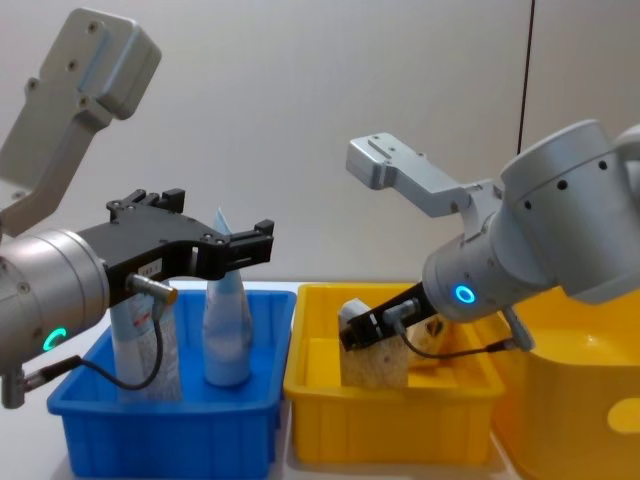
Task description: Bimanual collaborative sorting of washing and personal care products
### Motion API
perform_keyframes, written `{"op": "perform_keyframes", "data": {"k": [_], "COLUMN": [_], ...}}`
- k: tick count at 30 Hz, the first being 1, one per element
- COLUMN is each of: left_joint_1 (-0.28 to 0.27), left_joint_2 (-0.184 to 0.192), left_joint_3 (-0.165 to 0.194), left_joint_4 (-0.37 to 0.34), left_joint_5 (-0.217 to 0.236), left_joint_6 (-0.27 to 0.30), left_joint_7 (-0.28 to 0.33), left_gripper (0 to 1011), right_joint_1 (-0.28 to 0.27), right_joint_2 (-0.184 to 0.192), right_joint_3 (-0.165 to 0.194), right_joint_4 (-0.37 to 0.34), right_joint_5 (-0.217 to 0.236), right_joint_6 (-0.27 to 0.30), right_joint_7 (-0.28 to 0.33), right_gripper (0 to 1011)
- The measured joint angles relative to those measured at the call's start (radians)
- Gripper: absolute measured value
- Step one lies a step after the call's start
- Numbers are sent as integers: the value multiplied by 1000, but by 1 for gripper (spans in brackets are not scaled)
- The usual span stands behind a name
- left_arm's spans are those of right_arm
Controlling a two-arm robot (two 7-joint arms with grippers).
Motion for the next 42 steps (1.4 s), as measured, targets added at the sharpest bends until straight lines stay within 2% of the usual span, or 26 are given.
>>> {"op": "perform_keyframes", "data": {"k": [7, 20, 26, 31, 37, 42], "left_joint_1": [0, 0, 0, 0, 0, 0], "left_joint_2": [0, 0, 0, 0, 0, 0], "left_joint_3": [0, 0, 0, 0, 0, 0], "left_joint_4": [0, 0, 0, 0, 0, 0], "left_joint_5": [0, 0, 0, 0, 0, 0], "left_joint_6": [0, 0, 0, 0, 0, 0], "left_joint_7": [0, 0, 0, 0, 0, 0], "left_gripper": [1001, 1001, 1001, 1001, 1001, 1001], "right_joint_1": [-10, -55, -77, -95, -112, -129], "right_joint_2": [9, 53, 87, 133, 179, 223], "right_joint_3": [7, 48, 76, 112, 151, 191], "right_joint_4": [-24, -146, -227, -301, -368, -422], "right_joint_5": [0, 8, 8, 3, -7, -16], "right_joint_6": [-18, -115, -152, -168, -165, -136], "right_joint_7": [3, 15, 15, 8, -6, -21], "right_gripper": [304, 294, 291, 291, 291, 290]}}
